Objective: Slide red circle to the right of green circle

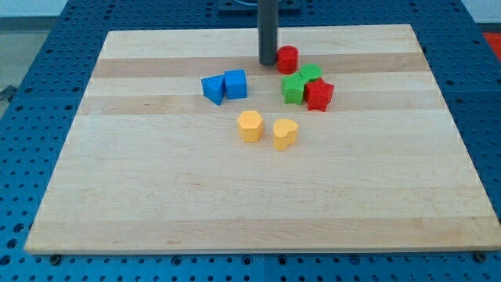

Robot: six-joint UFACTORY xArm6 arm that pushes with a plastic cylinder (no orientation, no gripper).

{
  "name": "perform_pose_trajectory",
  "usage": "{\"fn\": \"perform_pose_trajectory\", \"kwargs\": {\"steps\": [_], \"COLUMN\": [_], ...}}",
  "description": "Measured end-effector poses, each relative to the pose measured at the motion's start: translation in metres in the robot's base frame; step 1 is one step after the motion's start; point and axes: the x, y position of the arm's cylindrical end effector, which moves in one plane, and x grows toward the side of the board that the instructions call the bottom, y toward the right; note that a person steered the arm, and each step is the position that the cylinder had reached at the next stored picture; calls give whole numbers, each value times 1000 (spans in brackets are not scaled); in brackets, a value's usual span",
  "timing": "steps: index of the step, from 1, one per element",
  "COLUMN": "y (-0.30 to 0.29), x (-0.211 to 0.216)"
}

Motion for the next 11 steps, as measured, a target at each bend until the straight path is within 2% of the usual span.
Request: {"fn": "perform_pose_trajectory", "kwargs": {"steps": [2,3,7,8,9,10,11], "y": [56,57,122,137,179,192,178], "x": [-7,-5,19,-5,-17,-1,9]}}
